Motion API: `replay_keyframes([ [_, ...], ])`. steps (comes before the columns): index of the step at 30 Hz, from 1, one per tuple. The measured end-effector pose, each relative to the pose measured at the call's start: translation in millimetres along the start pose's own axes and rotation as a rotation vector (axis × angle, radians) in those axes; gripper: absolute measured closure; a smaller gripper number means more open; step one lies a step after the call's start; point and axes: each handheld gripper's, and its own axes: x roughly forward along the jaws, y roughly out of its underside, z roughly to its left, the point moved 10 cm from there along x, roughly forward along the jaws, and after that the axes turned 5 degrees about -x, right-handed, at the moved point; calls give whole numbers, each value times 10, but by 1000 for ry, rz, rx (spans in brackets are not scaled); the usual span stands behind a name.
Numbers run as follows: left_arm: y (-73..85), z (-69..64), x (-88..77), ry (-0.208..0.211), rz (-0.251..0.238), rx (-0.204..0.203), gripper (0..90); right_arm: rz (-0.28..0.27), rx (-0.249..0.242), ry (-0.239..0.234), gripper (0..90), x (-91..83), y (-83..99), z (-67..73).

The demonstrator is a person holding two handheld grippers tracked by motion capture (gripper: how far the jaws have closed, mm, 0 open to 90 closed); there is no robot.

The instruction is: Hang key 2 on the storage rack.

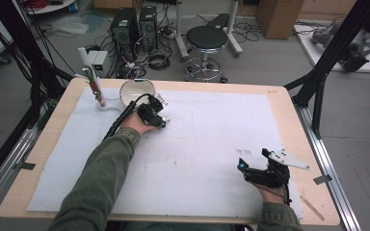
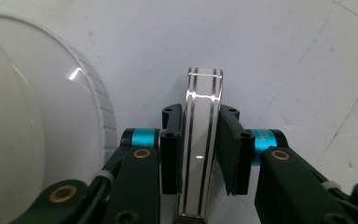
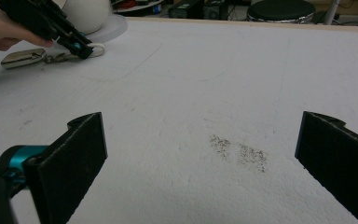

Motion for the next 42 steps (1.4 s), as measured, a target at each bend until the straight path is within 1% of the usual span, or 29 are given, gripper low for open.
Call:
replay_keyframes([
  [2,-1,-6,0,-1,-1,7,738,1,1,1,9,1,2,-2],
  [4,-8,-2,-13,-10,-6,23,739,1,1,1,9,1,2,-2],
  [6,-15,-6,-40,-4,-12,34,740,1,4,2,9,-3,4,-3],
  [8,-41,9,-80,-3,-35,32,740,0,1,7,9,-10,6,-11],
  [11,-62,20,-157,0,-55,21,741,-2,0,11,9,-24,10,-26],
  [13,-79,28,-228,1,-71,27,741,-1,11,13,9,-32,11,-24],
  [15,-109,24,-313,8,-100,25,742,-1,11,12,9,-34,12,-17],
  [16,-126,24,-374,7,-118,31,741,-2,1,11,9,-35,13,-20],
  [21,-153,52,-598,2,-163,28,742,-2,-1,15,9,-36,18,-27],
  [23,-152,81,-686,-2,-179,22,742,0,6,16,9,-40,20,-24],
  [28,-140,165,-906,-9,-225,-4,743,-3,0,18,9,-38,16,-27],
  [30,-137,198,-972,-16,-242,-17,743,-3,-1,19,9,-35,16,-28],
  [34,-116,306,-1134,-31,-278,-53,743,-1,2,17,9,-31,16,-18],
  [39,-78,419,-1304,-35,-316,-84,743,1,5,17,9,-23,16,-14],
  [42,-54,502,-1397,-42,-339,-111,743,5,5,15,9,1,20,2],
])
